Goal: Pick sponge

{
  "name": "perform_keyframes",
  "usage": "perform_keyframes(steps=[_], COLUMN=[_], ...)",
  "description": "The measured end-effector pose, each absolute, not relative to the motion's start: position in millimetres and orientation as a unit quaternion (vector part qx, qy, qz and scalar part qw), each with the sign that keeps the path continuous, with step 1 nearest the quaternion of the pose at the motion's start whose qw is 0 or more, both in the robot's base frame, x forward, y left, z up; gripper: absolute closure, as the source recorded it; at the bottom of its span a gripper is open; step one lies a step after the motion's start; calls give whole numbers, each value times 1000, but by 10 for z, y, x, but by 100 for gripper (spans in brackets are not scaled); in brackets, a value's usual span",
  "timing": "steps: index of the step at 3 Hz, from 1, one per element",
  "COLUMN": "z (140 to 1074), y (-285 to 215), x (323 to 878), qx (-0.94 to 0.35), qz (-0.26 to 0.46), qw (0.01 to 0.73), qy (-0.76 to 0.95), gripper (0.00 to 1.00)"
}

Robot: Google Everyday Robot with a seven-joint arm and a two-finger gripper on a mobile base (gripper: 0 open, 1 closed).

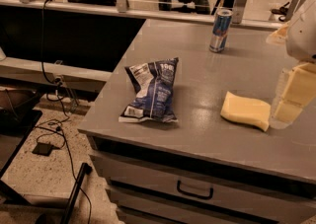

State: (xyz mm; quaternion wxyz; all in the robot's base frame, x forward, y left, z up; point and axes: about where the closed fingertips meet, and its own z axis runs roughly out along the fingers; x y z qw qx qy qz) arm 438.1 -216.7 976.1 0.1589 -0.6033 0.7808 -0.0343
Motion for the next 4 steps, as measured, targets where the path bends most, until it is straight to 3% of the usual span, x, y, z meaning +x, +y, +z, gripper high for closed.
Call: perform_keyframes(steps=[2,4], z=[9475,8278], y=[-2197,-2341], x=[4614,4934], qx=[-596,-560], qz=[-6,38], qw=[145,100], qy=[790,821], gripper=[0,0])
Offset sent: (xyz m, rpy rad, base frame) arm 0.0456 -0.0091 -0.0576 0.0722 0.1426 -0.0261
